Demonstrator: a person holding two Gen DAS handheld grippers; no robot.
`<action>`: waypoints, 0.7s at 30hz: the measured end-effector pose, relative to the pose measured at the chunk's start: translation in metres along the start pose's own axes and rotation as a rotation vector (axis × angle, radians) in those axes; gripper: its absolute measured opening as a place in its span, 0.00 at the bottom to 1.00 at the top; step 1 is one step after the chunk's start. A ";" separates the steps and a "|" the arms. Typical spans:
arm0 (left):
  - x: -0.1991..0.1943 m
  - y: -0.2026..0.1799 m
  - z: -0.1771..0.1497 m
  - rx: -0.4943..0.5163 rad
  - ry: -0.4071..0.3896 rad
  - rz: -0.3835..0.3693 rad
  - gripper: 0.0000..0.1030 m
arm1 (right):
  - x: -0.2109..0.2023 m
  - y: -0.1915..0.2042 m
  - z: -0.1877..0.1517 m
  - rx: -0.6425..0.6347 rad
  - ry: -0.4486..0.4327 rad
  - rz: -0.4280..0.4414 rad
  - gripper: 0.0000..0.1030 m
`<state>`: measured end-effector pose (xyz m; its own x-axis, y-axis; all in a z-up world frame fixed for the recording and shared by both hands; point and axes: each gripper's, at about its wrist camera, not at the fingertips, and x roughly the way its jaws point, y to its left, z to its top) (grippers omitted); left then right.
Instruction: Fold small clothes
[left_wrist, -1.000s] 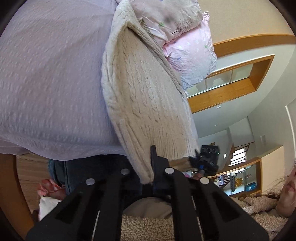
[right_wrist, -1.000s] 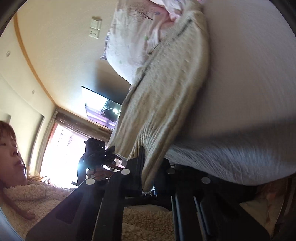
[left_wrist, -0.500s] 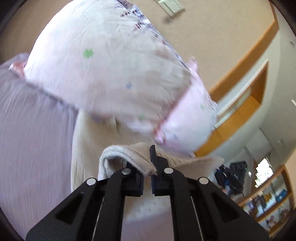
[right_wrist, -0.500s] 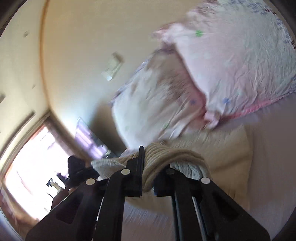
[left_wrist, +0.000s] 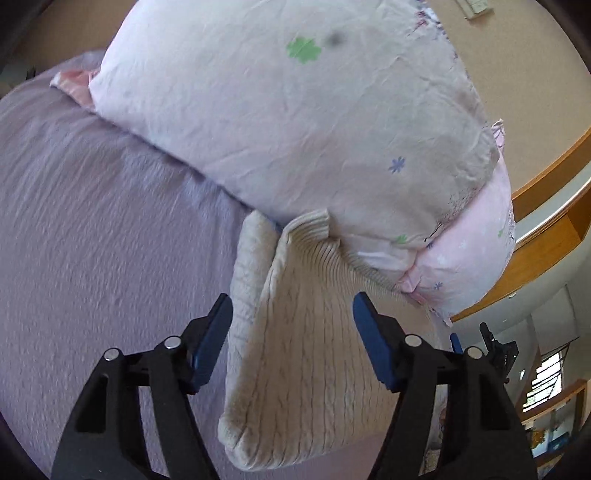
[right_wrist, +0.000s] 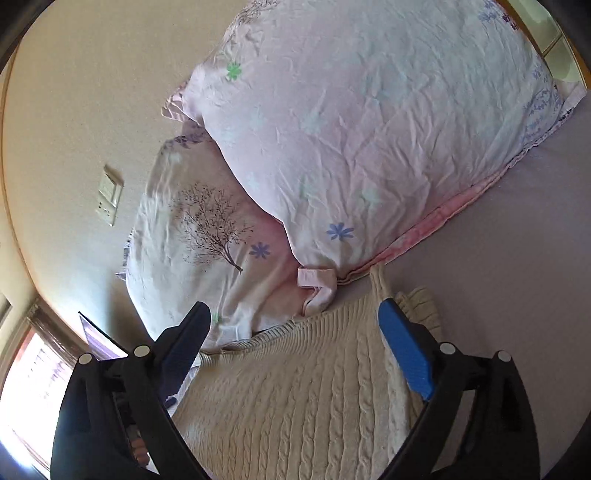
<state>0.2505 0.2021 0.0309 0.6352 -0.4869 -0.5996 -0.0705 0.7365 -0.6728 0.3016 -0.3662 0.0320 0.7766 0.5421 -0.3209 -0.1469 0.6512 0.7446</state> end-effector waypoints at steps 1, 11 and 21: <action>0.006 0.003 -0.002 -0.014 0.024 -0.001 0.61 | 0.000 -0.001 0.000 -0.003 0.006 -0.012 0.92; 0.048 0.013 -0.012 -0.191 0.106 -0.104 0.20 | -0.001 -0.011 0.003 0.089 0.048 0.083 0.92; 0.104 -0.203 -0.028 -0.037 0.174 -0.641 0.23 | -0.041 -0.009 0.023 -0.017 -0.065 0.026 0.92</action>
<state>0.3093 -0.0115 0.0928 0.4270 -0.8942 -0.1348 0.2516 0.2606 -0.9321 0.2850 -0.4068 0.0517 0.8102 0.5240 -0.2626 -0.1775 0.6464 0.7421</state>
